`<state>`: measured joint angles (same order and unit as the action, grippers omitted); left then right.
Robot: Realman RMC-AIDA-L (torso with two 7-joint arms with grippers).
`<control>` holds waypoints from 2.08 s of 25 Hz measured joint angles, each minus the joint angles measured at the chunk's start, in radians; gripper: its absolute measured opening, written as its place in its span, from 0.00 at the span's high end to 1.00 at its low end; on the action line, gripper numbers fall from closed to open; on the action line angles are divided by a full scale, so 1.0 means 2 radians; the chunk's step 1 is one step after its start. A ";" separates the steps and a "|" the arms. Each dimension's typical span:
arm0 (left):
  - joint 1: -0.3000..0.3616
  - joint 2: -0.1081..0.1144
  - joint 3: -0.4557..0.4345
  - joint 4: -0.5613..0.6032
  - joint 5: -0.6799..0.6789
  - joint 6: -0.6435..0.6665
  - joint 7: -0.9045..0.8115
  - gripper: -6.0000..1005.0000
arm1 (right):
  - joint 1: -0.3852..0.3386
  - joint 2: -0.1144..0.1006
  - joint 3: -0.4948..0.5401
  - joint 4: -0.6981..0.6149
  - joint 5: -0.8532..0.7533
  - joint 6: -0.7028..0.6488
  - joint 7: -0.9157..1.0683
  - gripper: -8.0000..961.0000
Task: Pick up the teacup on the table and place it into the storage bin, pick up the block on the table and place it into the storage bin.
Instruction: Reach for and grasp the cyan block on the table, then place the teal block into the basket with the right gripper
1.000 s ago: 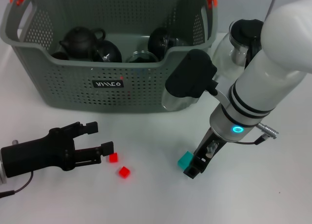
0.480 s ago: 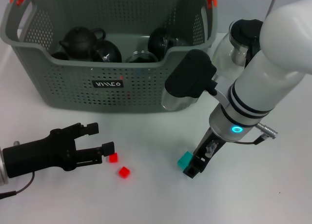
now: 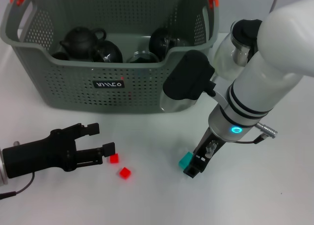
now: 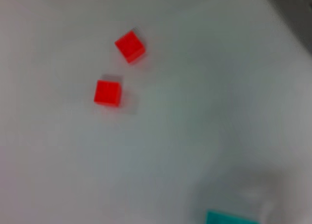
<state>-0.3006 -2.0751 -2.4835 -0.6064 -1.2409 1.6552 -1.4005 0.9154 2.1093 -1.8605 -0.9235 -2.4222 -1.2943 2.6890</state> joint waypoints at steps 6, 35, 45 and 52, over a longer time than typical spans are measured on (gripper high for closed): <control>0.000 0.000 0.000 0.000 0.000 -0.001 0.000 0.07 | 0.001 0.000 -0.007 0.000 -0.001 0.008 0.000 0.38; 0.000 0.000 0.000 0.002 0.000 -0.001 0.000 0.07 | 0.002 0.001 -0.018 0.000 0.000 0.014 -0.005 0.46; 0.000 0.000 0.000 0.002 0.000 -0.001 0.000 0.07 | 0.002 0.001 -0.019 -0.003 0.003 0.011 -0.004 0.52; 0.001 0.000 0.000 0.002 0.000 -0.001 0.000 0.07 | -0.006 -0.003 -0.009 -0.028 0.003 -0.011 -0.005 0.56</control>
<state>-0.2989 -2.0755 -2.4835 -0.6028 -1.2410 1.6537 -1.4005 0.9043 2.1041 -1.8786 -0.9791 -2.4171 -1.3172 2.6795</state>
